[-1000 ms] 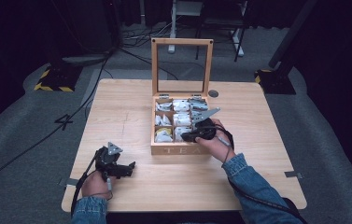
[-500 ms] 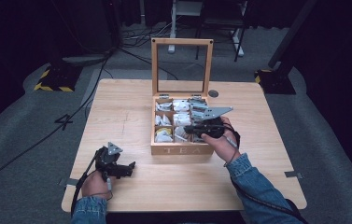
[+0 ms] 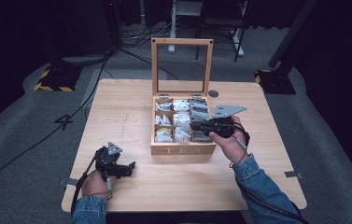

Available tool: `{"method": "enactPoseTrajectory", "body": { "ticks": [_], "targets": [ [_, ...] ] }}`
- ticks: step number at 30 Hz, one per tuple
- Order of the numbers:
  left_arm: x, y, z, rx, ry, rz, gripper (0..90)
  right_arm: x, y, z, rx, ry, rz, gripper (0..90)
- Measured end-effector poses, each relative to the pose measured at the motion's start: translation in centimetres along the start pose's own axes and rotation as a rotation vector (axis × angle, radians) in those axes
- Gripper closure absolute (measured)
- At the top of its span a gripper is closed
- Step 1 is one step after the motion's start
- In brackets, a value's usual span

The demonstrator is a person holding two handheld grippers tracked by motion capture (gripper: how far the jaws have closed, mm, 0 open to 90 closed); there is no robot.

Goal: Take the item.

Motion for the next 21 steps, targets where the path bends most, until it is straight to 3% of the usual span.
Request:
{"method": "enactPoseTrajectory", "body": {
  "ticks": [11, 19, 21],
  "targets": [
    [0.0, 0.0, 0.0, 0.002, 0.0, 0.004, 0.0, -1.1, -1.8, 0.1, -0.027, 0.032, 0.031, 90.0],
    [0.1, 0.0, -0.1, 0.0, 0.005, 0.001, 0.0, -2.8, -3.9, 0.3, -0.042, 0.062, 0.083, 90.0],
    [0.0, 0.1, -0.1, -0.001, 0.0, 0.005, 0.0, -3.5, -4.7, 0.5, -0.046, 0.069, 0.114, 90.0]
  ]
}}
Point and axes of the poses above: each handheld gripper's, and its own axes: y roughly forward along the jaws, z roughly out of its underside, x roughly to its left, the point moved 6 cm from there along y, roughly forward along the jaws, and after that the axes turned 7 degrees about z, right-handed, at the moved point
